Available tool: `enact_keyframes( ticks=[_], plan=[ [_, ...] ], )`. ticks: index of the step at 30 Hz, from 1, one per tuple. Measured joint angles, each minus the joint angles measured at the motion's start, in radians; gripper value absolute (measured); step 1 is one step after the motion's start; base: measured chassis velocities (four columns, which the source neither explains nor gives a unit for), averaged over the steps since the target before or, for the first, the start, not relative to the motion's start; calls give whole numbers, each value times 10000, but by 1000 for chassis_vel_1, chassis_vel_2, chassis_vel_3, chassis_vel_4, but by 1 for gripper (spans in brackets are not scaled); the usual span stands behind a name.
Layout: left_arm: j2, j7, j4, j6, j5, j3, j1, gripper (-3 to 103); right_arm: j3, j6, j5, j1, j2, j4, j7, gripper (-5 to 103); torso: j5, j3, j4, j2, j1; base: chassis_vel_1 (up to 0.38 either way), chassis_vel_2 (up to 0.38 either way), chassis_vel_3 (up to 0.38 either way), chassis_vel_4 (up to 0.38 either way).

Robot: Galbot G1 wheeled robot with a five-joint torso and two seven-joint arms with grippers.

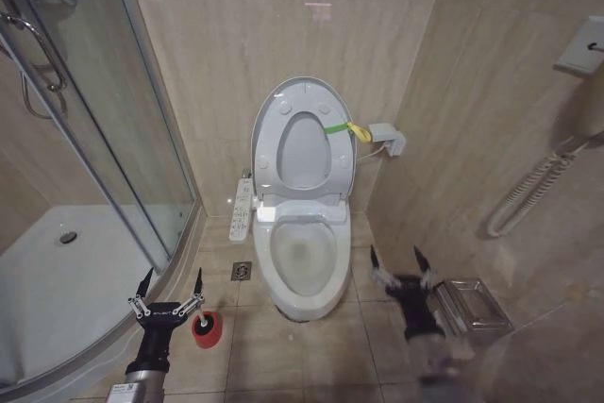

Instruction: Open the toilet lid, clean the toilet bowl with a toilet brush, close the toilet lid, and flush.

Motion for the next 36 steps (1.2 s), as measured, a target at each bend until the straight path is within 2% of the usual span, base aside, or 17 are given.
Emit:
enact_keyframes(
  ticks=[2, 5, 18, 36],
  plan=[
    [0, 1, 0, 0, 0, 2, -2, 100, 35, 272, -335, -314, 85, -240, -63, 100, -3, -1, -5, 0, 0, 0, 0, 0, 0],
    [0, 1, 0, 0, 0, 2, 0, 100, 17, 686, -335, -335, 179, -267, -312, 100, -2, -1, 12, 3, -1, 0, 0, 0, 0],
    [0, 1, 0, 0, 0, 2, 0, 100, 210, 710, 78, 108, 176, 500, -690, 100, -2, -1, 7, 2, 0, 0, 0, 0, 0],
    [0, 1, 0, 0, 0, 2, 0, 100, 231, 706, 539, 1296, -114, -135, -768, 100, -2, 0, 8, -1, 0, 0, 0, 0, 0]
  ],
)
